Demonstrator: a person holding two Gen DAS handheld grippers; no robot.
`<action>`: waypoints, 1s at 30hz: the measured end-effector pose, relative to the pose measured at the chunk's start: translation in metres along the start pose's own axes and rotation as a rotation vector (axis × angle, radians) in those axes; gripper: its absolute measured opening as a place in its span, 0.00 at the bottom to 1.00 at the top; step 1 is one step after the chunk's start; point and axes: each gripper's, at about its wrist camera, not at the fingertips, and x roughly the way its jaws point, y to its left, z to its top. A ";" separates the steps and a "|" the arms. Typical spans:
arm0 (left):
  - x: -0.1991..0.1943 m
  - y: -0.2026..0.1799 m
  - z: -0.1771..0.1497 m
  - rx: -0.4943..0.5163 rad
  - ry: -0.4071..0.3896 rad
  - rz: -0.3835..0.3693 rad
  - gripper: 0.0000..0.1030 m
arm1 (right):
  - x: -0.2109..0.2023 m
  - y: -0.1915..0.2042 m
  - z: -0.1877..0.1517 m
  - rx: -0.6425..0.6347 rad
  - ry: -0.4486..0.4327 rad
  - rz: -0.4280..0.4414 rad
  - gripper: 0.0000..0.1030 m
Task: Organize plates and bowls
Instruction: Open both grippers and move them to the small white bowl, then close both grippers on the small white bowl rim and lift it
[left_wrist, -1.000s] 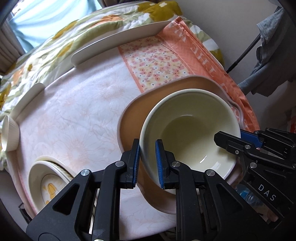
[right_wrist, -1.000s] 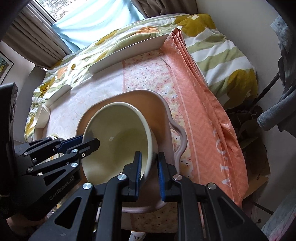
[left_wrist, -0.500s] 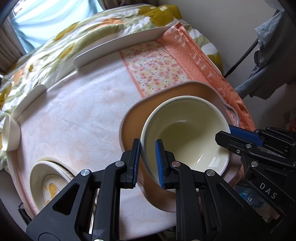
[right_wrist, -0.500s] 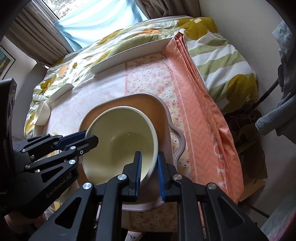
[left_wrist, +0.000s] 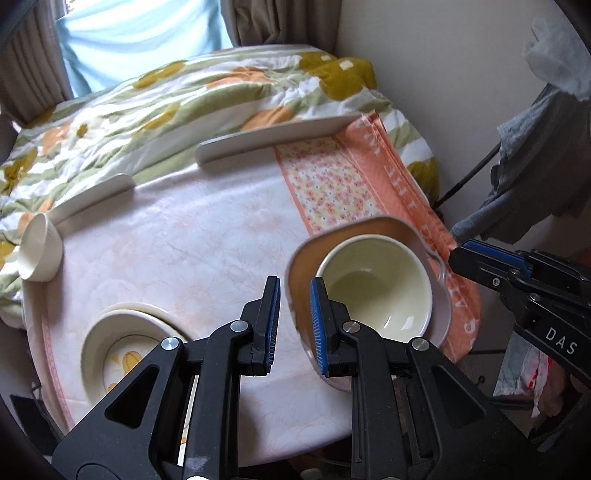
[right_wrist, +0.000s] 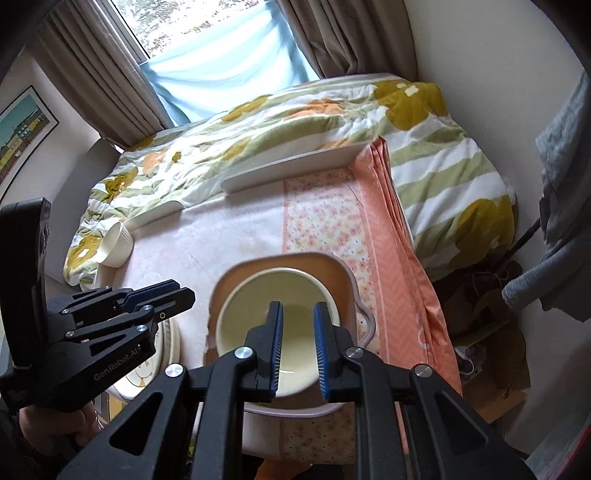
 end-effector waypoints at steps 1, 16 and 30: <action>-0.011 0.006 0.001 -0.018 -0.024 0.005 0.14 | -0.005 0.005 0.004 -0.018 -0.014 0.007 0.15; -0.144 0.167 -0.043 -0.484 -0.354 0.219 0.99 | -0.022 0.149 0.066 -0.459 -0.194 0.196 0.99; -0.093 0.362 -0.091 -0.928 -0.275 0.085 0.90 | 0.127 0.317 0.144 -0.568 0.131 0.347 0.99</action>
